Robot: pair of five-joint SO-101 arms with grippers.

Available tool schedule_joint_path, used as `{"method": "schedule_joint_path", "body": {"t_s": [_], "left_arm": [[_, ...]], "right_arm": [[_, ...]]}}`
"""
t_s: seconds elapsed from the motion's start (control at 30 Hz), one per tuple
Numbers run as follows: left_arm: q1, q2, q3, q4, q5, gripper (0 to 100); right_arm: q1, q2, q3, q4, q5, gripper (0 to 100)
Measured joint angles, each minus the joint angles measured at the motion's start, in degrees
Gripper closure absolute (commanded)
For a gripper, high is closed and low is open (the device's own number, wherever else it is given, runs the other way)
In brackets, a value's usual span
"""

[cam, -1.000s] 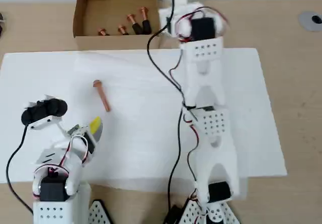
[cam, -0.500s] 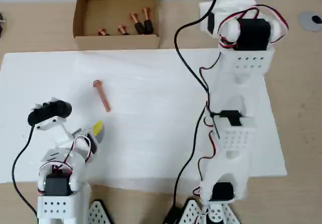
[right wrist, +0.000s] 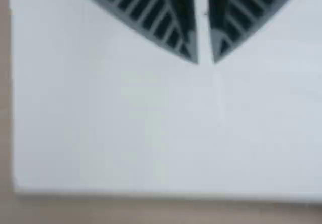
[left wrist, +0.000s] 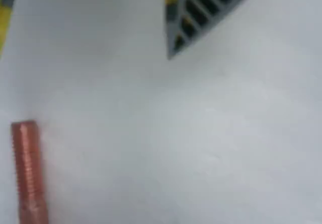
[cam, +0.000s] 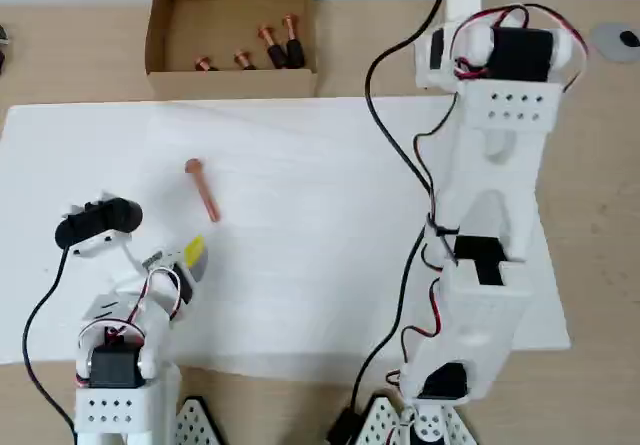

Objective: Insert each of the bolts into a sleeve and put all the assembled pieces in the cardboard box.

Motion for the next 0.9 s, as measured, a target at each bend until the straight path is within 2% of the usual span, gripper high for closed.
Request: {"method": "schedule_joint_path", "body": {"t_s": [0.3,0.9], "left_arm": [[0.00,0.00,0.00,0.00,0.00,77],[0.00,0.00,0.00,0.00,0.00,77]], "right_arm": [[-2.02,0.00,18.99,0.00,-0.09,98.7],[-2.99,0.00,34.90,0.00,-0.09,98.7]]}}
